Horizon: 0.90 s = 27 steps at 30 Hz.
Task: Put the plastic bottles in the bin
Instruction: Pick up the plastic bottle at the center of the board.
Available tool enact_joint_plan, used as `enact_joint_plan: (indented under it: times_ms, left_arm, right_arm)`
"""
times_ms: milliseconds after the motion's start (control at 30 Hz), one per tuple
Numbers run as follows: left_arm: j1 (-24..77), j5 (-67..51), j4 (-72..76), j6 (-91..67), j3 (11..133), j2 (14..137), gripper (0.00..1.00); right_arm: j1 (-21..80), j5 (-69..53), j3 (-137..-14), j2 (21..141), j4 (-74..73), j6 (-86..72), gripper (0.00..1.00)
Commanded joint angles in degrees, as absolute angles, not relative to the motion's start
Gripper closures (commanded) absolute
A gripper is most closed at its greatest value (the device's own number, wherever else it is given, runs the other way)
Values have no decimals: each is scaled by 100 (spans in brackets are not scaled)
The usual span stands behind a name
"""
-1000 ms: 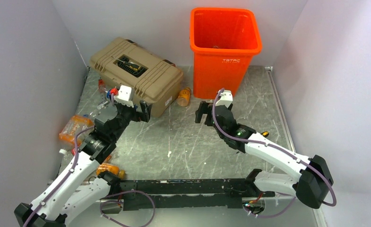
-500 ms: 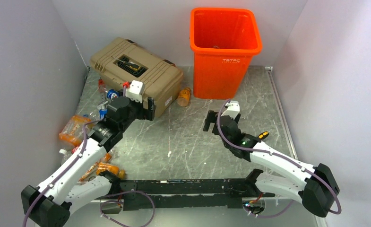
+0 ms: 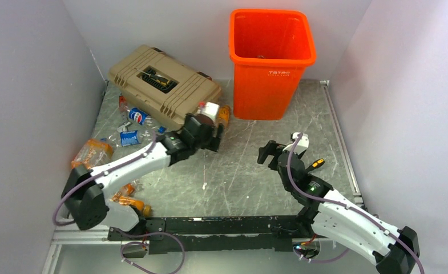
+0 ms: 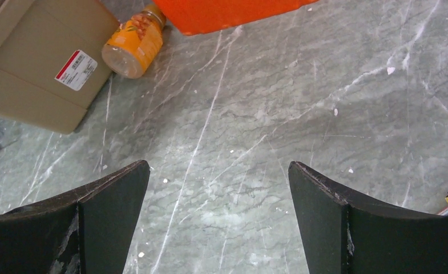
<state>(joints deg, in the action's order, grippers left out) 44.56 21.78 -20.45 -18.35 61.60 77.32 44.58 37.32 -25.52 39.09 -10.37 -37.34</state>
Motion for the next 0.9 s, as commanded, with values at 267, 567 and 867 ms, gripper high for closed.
enact_joint_plan:
  times_ms: [267,567,867]
  left_arm:
    - [5224,3202,-1867,-517,8108,10121,1]
    - [5105,3377,-2292,351,9528,11770,0]
    - [4837,3364,-2204,861,10048,12336,1]
  right_arm:
    - [4437,3708,-2329,3137,-1369,-3816,4]
    - [4438,3543,-2296,2758,-1673,-3919,4]
    - [4438,3624,-2321,2254,-2121,-3885,4]
